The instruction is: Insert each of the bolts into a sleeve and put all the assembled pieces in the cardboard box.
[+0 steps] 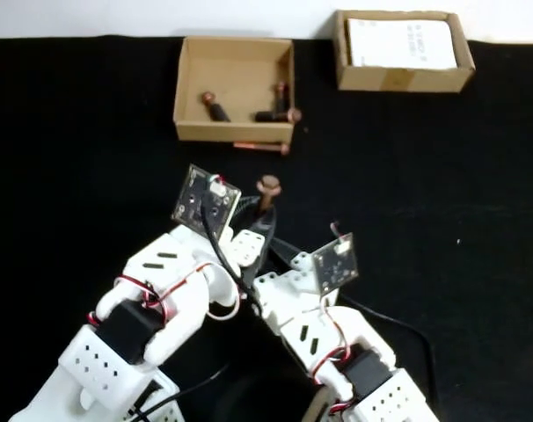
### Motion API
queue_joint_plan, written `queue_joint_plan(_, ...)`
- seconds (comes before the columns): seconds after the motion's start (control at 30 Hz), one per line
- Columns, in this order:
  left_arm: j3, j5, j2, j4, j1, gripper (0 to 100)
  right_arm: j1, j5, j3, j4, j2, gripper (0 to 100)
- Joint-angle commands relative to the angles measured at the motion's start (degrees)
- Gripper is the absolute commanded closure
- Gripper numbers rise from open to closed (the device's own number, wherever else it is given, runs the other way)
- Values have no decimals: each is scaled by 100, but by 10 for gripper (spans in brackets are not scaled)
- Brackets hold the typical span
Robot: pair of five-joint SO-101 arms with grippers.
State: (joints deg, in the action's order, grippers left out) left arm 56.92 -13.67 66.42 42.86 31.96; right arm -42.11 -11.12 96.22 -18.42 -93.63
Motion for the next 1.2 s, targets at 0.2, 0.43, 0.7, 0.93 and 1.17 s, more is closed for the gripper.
queue_joint_plan(0.2, 66, 334, 48, -114, -66, 990, 84, -44, 189, 127, 13, 991)
queue_joint_plan(0.43, 48, 343, -119, -730, -163, 990, 84, -44, 207, 127, 13, 991)
queue_joint_plan(0.7, -400, 316, -1446, -1029, -154, 990, 84, -44, 224, 127, 13, 991)
queue_joint_plan(0.93, -435, 325, -1332, -721, -189, 990, 92, -44, 224, 119, 13, 991)
queue_joint_plan(1.17, -409, 334, -479, 193, -154, 990, 92, -44, 224, 119, 13, 991)
